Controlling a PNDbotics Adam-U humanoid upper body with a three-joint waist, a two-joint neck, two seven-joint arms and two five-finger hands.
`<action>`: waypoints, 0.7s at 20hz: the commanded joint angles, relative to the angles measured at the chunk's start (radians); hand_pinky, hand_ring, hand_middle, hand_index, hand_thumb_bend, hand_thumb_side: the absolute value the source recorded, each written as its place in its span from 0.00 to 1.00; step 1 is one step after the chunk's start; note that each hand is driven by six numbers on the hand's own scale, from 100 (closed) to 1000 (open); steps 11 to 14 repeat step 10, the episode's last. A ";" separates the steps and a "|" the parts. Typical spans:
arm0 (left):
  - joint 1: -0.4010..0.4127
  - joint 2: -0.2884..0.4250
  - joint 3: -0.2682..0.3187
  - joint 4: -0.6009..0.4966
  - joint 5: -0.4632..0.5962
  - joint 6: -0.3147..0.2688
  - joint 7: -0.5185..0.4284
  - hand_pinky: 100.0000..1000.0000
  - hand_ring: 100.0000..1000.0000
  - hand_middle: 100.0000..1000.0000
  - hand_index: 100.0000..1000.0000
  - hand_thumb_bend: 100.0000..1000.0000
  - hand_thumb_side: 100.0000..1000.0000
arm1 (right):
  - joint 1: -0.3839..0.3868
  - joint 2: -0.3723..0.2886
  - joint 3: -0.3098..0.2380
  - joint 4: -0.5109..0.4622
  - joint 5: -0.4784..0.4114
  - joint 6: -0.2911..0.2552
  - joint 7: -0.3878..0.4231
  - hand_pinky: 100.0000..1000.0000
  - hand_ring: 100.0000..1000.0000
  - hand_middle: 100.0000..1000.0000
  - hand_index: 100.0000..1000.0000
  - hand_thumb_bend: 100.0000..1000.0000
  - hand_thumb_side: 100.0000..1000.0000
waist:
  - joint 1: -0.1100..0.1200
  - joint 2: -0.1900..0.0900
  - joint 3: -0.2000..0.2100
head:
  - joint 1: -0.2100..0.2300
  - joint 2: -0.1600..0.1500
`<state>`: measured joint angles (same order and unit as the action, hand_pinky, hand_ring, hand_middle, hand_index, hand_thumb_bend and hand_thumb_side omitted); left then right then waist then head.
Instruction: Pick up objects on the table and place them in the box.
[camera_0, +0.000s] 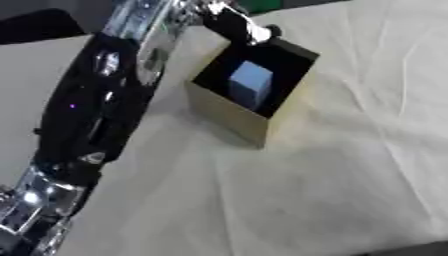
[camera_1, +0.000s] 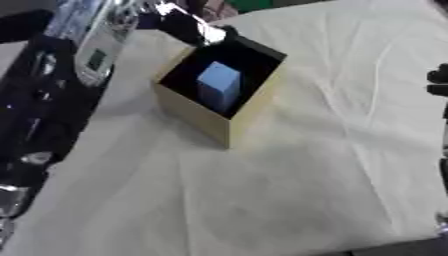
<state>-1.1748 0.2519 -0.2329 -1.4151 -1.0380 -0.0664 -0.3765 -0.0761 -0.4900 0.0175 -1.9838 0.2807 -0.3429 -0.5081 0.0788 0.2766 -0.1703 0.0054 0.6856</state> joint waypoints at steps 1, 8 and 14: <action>0.020 0.092 0.028 -0.149 0.113 0.051 -0.012 0.90 0.88 0.83 0.98 0.40 0.56 | 0.004 -0.033 -0.017 -0.016 0.007 0.000 -0.009 0.63 0.70 0.58 0.74 0.00 0.88 | -0.013 -0.030 0.007 | -0.015 0.017; 0.168 0.200 0.091 -0.375 0.339 0.207 0.079 0.89 0.85 0.81 0.99 0.35 0.55 | 0.022 -0.043 -0.030 -0.016 0.000 -0.001 -0.018 0.64 0.70 0.58 0.74 0.00 0.88 | -0.027 -0.063 0.029 | -0.035 0.055; 0.211 0.229 0.101 -0.427 0.393 0.249 0.117 0.89 0.85 0.81 0.99 0.33 0.54 | 0.026 -0.045 -0.033 -0.016 0.000 -0.002 -0.020 0.64 0.70 0.58 0.74 0.00 0.88 | -0.027 -0.069 0.035 | -0.036 0.070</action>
